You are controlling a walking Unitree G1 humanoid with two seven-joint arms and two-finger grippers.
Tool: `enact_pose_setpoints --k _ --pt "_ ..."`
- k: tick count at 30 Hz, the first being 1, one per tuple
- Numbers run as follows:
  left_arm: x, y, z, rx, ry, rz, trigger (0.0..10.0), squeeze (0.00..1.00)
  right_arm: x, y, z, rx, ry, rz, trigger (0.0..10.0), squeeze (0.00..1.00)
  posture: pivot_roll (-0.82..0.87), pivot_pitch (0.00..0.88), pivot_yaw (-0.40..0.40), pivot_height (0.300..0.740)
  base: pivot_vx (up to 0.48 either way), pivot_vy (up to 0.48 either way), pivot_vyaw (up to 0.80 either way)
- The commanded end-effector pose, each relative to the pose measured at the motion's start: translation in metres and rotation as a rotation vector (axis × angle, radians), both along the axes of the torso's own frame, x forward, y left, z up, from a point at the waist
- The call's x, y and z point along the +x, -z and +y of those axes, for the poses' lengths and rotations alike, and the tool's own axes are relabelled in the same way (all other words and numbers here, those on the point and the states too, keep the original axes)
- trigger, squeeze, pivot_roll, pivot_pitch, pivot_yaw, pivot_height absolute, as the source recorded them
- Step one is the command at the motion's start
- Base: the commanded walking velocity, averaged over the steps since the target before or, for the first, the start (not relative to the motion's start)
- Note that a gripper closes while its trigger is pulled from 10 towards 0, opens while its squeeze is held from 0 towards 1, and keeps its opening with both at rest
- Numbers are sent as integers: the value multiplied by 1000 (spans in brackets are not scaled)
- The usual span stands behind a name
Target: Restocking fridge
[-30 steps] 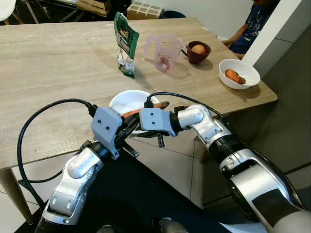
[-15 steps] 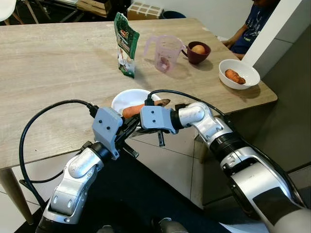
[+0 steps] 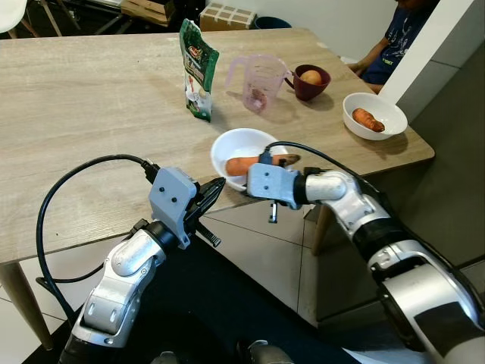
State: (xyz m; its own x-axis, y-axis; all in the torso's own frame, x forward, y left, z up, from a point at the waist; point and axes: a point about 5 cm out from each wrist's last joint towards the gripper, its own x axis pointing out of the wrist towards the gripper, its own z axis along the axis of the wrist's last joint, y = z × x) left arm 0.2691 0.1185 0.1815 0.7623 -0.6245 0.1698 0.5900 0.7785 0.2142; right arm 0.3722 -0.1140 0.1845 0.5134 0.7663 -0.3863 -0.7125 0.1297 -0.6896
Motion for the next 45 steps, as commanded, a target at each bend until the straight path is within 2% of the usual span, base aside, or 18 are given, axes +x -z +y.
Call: enact_pose_setpoints --k 1,2,4,6,10,12,13,15,16,20,21,23,24,25,30,34,38,45 --pt "-1 5 -7 3 25 12 10000 0 -2 6 -9 -3 31 8 0 0 -44 156 -108 740 0 0 0" --pt "-1 6 -8 5 33 16 10000 0 -2 7 -18 4 64 -2 0 0 -45 156 -106 740 0 0 0" --pt "-1 7 -9 6 37 19 10000 0 -2 7 -24 3 82 -7 0 0 -47 156 -102 740 0 0 0" --pt "-1 10 -10 14 44 28 10000 0 -4 12 -46 -31 140 -13 0 0 -51 156 -98 740 0 0 0" --pt "-1 11 -10 15 45 30 10000 0 -5 15 -59 -48 179 -9 0 0 -53 155 -99 740 0 0 0" --pt "-1 12 -10 15 45 31 10000 0 -7 18 -75 -63 231 -6 0 0 -54 154 -99 740 0 0 0" --pt "-1 12 -10 15 45 31 10000 0 -7 18 -75 -63 231 -6 0 0 -54 154 -99 740 0 0 0" --pt "-1 13 -10 14 45 34 10000 0 -9 20 -93 -69 295 0 0 0 -55 153 -100 740 0 0 0" --pt "-1 13 -10 14 45 34 10000 0 -9 20 -93 -69 295 0 0 0 -55 153 -100 740 0 0 0" --pt "-2 16 -10 14 46 40 10000 0 -14 18 -125 -79 403 2 0 0 -61 153 -99 740 0 0 0" --pt "-2 16 -10 14 46 40 10000 0 -14 18 -125 -79 403 2 0 0 -61 153 -99 740 0 0 0" --pt "-3 18 -9 16 47 45 10000 0 -19 17 -143 -85 460 1 0 0 -64 155 -97 740 0 0 0" --pt "-3 18 -9 16 47 45 10000 0 -19 17 -143 -85 460 1 0 0 -64 155 -97 740 0 0 0" --pt "-4 19 -10 15 48 48 10000 0 -23 15 -156 -90 500 -2 0 0 -66 155 -95 740 0 0 0" --pt "-4 20 -10 14 49 52 10000 0 -27 14 -168 -89 540 -5 0 0 -70 157 -92 740 0 0 0" --pt "-5 23 -8 14 49 58 10000 0 -37 17 -185 -85 596 9 0 0 -72 159 -91 740 0 0 0" --pt "-5 31 -5 18 31 75 10000 0 -48 29 -195 -90 621 49 0 0 -73 159 -90 740 0 0 0" --pt "-5 59 7 47 -83 120 10000 0 -66 69 -187 -77 619 157 0 0 -73 151 -86 740 0 0 0"
